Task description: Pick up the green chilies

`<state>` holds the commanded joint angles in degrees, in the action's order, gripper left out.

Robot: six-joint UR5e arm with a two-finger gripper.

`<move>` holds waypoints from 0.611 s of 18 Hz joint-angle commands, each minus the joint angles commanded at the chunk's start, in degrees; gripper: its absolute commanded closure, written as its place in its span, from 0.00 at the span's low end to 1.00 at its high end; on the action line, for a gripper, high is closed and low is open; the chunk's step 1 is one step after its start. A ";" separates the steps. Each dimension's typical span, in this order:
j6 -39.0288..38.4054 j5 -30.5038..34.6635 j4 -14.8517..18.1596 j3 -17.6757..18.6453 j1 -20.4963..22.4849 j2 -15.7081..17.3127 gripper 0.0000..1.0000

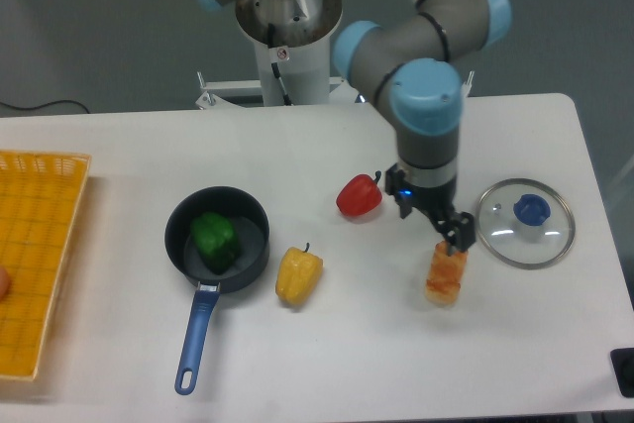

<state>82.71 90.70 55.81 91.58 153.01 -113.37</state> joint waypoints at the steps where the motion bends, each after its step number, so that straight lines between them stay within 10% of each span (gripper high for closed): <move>1: 0.00 0.00 0.00 0.00 0.35 -0.44 0.00; 11: 1.49 -0.35 -0.09 -1.14 0.62 -2.29 0.00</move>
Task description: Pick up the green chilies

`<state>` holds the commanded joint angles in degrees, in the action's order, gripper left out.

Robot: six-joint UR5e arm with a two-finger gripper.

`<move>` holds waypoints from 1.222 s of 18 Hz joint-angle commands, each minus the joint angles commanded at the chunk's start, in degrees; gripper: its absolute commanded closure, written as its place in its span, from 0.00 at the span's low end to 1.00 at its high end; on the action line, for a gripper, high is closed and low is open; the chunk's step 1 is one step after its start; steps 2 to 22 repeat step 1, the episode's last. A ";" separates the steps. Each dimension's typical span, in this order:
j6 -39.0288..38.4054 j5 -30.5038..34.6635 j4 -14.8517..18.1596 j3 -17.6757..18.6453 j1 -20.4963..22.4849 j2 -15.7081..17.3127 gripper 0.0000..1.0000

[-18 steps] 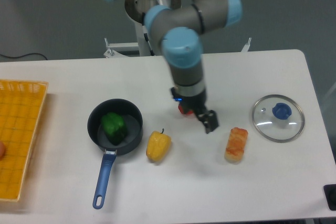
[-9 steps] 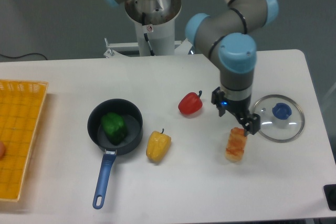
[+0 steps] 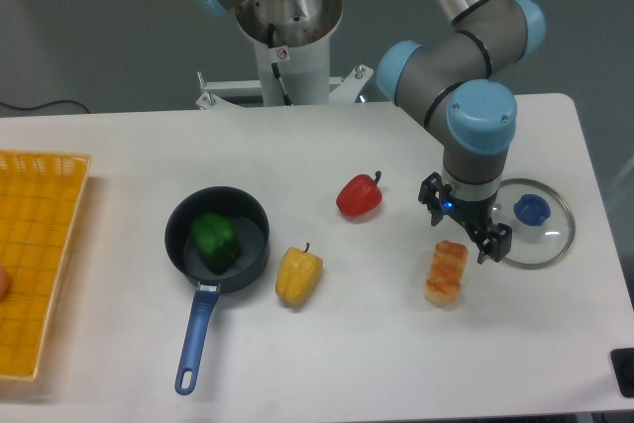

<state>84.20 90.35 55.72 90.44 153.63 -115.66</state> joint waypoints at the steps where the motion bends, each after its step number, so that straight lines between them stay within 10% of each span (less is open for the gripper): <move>1: 0.00 0.00 0.00 0.00 0.00 0.00 0.00; 22: 0.00 0.00 0.00 0.00 0.00 0.00 0.00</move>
